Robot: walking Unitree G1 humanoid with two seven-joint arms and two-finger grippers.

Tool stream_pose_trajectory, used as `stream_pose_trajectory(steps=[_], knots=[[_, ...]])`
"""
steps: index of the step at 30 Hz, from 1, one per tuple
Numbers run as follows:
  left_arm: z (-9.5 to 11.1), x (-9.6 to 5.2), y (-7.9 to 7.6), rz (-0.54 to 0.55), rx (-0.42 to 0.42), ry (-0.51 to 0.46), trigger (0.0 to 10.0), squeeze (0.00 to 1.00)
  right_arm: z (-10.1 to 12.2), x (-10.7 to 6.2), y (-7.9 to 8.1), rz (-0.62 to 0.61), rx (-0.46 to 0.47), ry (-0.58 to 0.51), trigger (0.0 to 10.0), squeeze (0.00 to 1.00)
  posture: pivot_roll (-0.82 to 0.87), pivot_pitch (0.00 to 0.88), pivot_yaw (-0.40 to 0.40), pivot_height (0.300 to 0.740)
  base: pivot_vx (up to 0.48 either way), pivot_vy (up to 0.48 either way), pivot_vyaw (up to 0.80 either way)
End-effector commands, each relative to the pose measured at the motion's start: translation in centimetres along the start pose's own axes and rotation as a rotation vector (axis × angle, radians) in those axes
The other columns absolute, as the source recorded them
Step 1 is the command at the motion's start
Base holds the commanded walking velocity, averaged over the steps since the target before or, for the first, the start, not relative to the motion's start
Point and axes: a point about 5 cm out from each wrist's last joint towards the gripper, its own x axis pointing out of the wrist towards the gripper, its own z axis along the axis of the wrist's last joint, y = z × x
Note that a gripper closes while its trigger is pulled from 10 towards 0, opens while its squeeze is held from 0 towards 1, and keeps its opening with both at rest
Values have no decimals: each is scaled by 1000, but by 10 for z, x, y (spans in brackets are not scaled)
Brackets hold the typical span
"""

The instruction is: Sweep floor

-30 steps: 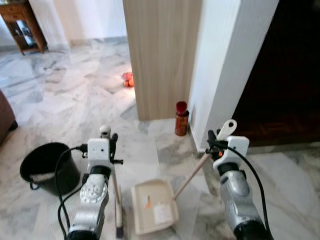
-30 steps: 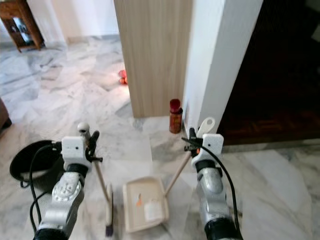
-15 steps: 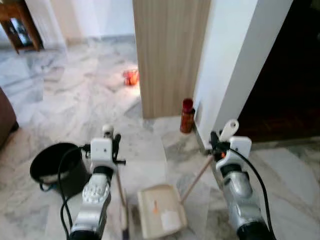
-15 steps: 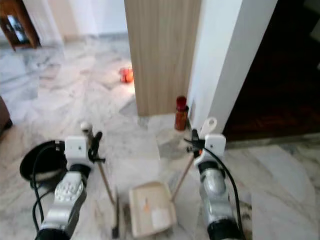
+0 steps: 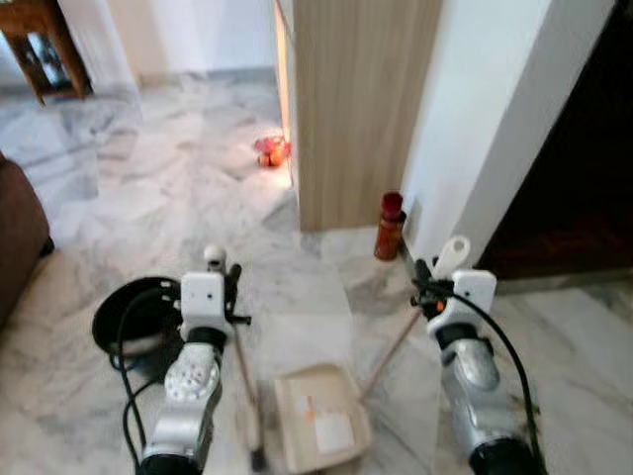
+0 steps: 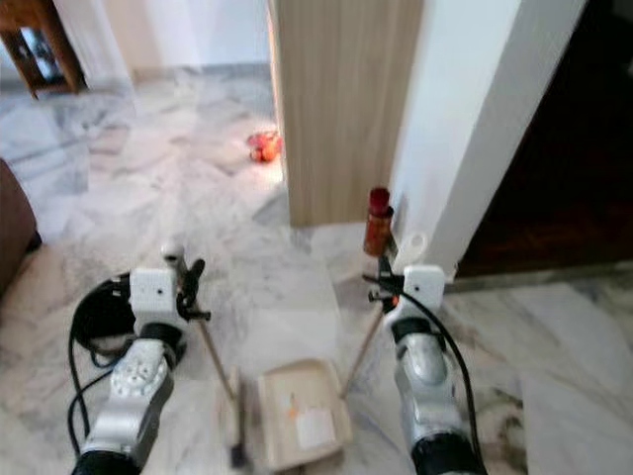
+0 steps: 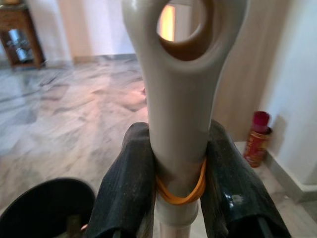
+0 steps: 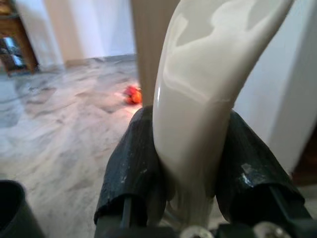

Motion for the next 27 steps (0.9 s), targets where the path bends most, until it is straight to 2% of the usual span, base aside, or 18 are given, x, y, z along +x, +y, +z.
stream_pose_trajectory(steps=[1,6,27], knots=[[11,4,0,-8,20,-52,10000,0,10,5,2,6,24,-48,10000,0,129,0,11,740,0,315,800],[11,4,-1,-12,21,-53,10000,0,10,5,2,5,30,-45,10000,0,130,0,12,740,0,313,625],[12,5,-2,-16,27,-53,10000,0,8,4,3,6,44,-32,10000,0,133,0,12,740,0,312,0]])
